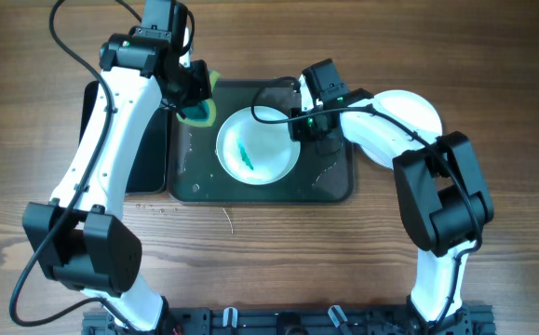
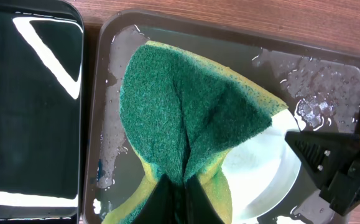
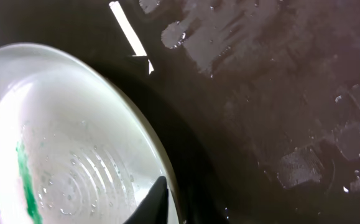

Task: Clean dirty plates on tray and stack at the side
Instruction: 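Drag the third plate onto the tray center with the right gripper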

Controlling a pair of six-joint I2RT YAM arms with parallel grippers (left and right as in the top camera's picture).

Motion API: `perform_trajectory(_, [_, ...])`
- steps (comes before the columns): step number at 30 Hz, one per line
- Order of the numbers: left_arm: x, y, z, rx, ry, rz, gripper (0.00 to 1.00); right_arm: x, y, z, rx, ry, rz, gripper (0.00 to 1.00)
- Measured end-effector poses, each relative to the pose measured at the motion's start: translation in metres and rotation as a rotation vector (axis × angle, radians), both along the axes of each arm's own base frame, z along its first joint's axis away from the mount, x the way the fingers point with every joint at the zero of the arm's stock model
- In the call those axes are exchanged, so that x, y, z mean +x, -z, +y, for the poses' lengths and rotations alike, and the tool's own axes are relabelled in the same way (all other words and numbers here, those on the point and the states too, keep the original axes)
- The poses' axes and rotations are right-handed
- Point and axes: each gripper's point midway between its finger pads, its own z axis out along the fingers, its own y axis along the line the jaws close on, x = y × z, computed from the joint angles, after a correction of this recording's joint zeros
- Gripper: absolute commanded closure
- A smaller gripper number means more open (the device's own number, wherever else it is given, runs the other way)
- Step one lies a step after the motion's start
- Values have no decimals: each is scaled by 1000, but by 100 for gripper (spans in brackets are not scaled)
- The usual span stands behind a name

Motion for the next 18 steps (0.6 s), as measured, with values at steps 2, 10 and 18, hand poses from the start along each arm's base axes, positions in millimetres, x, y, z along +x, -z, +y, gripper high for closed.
perform_trajectory(2, [1, 3, 0, 1, 0, 6, 96, -1, 0, 0, 9, 25, 18, 96])
perform_trajectory(10, [4, 36, -4, 11, -6, 86, 96, -17, 5, -2, 38, 179, 156, 96])
perform_trajectory(18, [11, 76, -32, 13, 47, 138, 96, -24, 6, -1, 57, 221, 208, 96])
